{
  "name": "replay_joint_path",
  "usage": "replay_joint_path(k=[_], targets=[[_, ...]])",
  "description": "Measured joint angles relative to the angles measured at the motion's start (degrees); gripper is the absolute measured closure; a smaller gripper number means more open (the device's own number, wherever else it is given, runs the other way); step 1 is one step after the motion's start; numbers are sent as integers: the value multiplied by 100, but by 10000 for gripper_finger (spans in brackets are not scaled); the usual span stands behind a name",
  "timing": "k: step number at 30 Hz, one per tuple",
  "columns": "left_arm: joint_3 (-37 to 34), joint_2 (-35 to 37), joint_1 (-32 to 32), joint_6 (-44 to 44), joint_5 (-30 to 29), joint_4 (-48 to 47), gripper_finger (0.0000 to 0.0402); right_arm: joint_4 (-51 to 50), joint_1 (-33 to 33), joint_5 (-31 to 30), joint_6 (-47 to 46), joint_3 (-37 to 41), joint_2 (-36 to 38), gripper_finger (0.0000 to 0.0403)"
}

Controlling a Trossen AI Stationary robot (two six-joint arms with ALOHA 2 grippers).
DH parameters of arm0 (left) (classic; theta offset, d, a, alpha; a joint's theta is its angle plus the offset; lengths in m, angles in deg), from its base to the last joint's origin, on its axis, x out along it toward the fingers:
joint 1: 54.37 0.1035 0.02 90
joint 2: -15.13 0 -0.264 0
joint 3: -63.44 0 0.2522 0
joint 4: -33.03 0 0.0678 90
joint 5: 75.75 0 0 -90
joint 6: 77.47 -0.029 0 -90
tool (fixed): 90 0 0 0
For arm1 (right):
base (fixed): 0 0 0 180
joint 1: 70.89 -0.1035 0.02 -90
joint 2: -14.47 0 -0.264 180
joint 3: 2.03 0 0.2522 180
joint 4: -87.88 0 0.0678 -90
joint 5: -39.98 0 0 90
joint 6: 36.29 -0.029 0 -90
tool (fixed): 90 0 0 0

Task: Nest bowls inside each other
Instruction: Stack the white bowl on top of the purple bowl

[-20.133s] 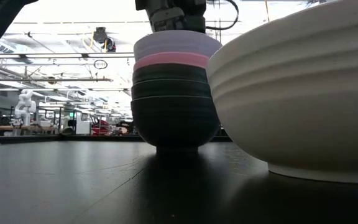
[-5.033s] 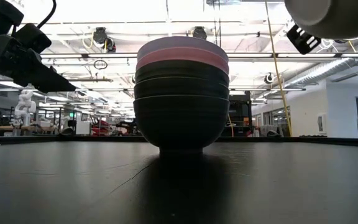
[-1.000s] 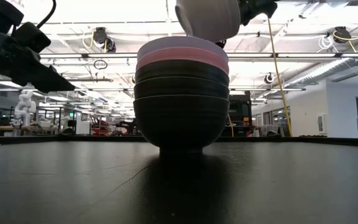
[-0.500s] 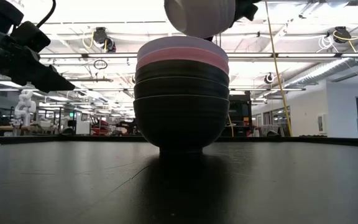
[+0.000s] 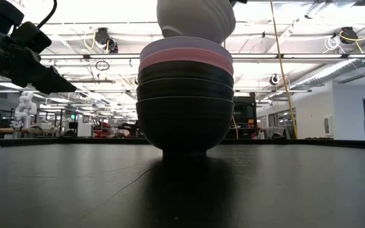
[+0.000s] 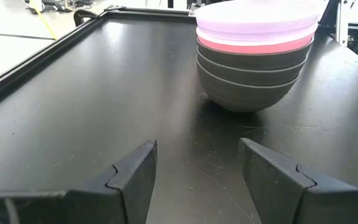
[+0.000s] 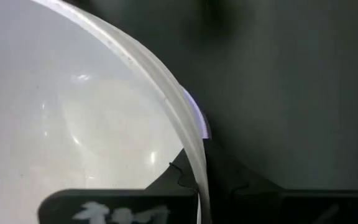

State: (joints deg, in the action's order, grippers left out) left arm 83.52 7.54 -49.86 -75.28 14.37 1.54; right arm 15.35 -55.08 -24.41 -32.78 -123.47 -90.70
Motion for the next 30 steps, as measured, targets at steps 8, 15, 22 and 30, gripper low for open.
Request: replay_joint_path(k=[8, 15, 22, 30], targets=[[0, 0, 0, 0, 30, 0, 172, -797, -196, -27, -331, -777, -473, 403], [0, 0, 0, -5, 73, 0, 172, -1154, -283, -4, -545, -926, -875, 403], [0, 0, 0, -17, 133, -2, 172, -1184, -280, -51, -586, -924, -1005, 403], [0, 0, -4, -17, 140, 0, 172, -1287, -280, -47, -689, -924, -1039, 403]])
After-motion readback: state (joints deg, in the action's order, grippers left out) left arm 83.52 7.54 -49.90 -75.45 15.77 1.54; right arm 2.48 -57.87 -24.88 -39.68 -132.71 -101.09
